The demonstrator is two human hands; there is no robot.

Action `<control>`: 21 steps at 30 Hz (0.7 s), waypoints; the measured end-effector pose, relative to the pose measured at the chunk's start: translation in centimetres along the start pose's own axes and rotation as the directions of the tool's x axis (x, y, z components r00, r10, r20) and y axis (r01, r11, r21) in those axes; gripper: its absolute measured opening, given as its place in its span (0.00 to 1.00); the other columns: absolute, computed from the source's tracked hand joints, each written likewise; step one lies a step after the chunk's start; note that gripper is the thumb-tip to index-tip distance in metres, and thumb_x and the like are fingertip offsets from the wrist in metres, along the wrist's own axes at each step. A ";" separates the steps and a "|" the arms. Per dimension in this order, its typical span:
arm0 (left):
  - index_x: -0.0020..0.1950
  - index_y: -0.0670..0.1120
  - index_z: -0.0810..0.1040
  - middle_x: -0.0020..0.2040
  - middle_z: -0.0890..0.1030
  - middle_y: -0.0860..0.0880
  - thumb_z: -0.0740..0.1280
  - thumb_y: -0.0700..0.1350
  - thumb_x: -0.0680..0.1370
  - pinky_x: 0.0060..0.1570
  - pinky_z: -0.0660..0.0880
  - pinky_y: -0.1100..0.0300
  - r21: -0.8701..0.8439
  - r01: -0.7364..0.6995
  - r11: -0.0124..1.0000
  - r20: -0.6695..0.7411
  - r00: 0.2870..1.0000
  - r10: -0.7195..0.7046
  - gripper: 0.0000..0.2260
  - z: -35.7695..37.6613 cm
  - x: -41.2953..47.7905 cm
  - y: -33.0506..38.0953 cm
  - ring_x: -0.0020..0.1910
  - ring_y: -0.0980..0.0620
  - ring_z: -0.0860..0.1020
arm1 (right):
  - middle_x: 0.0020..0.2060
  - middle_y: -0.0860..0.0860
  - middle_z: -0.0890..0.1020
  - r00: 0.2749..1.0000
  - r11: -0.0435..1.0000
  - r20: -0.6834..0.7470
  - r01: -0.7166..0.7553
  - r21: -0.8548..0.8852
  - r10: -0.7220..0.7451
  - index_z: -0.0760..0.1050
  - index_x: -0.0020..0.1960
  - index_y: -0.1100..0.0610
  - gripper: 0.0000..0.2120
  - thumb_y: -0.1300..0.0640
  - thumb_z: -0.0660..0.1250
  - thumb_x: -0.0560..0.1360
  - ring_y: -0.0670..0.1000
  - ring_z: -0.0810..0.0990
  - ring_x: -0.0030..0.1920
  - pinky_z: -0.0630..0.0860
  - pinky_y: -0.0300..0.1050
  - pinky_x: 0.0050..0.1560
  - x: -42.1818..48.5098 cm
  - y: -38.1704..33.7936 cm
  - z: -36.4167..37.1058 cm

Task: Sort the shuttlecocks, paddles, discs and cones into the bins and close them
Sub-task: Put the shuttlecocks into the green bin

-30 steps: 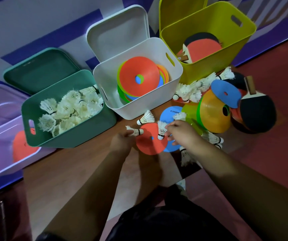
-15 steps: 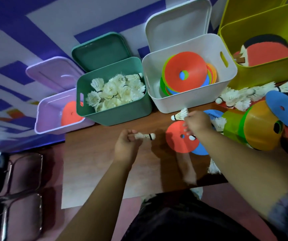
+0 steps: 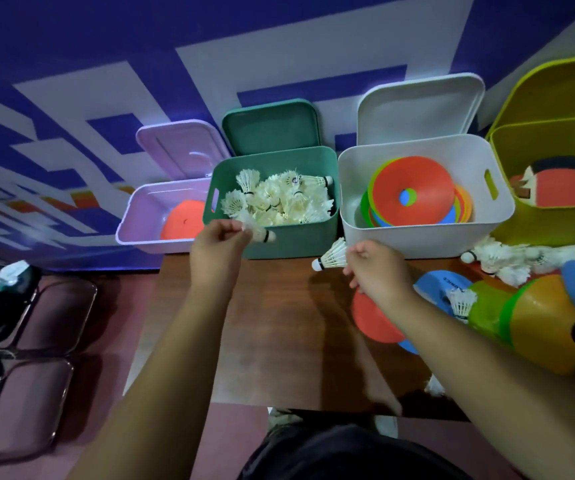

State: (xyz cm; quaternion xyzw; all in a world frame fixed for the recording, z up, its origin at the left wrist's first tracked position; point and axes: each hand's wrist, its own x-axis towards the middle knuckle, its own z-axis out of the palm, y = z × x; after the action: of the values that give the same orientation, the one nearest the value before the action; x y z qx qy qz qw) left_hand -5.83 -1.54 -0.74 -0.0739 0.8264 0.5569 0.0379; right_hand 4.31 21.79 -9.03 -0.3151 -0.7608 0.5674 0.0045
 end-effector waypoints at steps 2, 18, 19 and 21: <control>0.46 0.48 0.82 0.36 0.84 0.56 0.75 0.43 0.75 0.42 0.77 0.59 -0.003 -0.077 0.997 -0.045 0.996 0.077 0.03 -0.8 2.2 1.9 0.35 0.58 0.79 | 0.36 0.48 0.87 0.998 0.996 0.004 0.065 0.066 -0.066 0.81 0.48 0.50 0.07 0.54 0.65 0.81 0.51 0.82 0.28 0.78 0.46 0.31 -0.3 -2.5 -0.1; 0.52 0.51 0.83 0.43 0.86 0.51 0.66 0.43 0.77 0.46 0.83 0.47 0.146 0.044 0.988 0.168 0.983 -0.069 0.08 -1.4 3.2 -1.4 0.46 0.46 0.86 | 0.54 0.45 0.87 0.971 0.963 -0.031 0.240 0.124 -0.238 0.82 0.57 0.47 0.10 0.58 0.68 0.80 0.50 0.88 0.37 0.82 0.49 0.34 1.7 -11.4 1.8; 0.53 0.50 0.83 0.44 0.86 0.49 0.66 0.42 0.78 0.44 0.82 0.49 0.137 0.048 0.989 0.178 0.981 -0.072 0.07 -1.5 2.9 -1.6 0.44 0.47 0.86 | 0.60 0.45 0.84 0.972 0.969 0.053 0.222 0.110 -0.229 0.79 0.67 0.45 0.17 0.59 0.68 0.80 0.51 0.88 0.39 0.82 0.47 0.34 2.1 -11.7 2.1; 0.53 0.48 0.82 0.47 0.86 0.47 0.66 0.40 0.80 0.40 0.80 0.54 0.137 0.059 0.989 0.190 0.978 -0.084 0.07 -2.0 2.6 -2.2 0.41 0.50 0.86 | 0.64 0.45 0.79 0.964 0.980 0.177 0.194 0.040 -0.198 0.68 0.79 0.42 0.29 0.61 0.67 0.81 0.51 0.89 0.40 0.82 0.46 0.34 2.2 -11.7 3.3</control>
State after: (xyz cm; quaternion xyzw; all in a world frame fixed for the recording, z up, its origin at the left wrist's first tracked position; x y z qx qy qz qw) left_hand -8.00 -4.40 -2.43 -0.0460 0.8502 0.5044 0.1435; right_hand -4.19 18.17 -0.84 -0.1857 -0.7789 0.5990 -0.0049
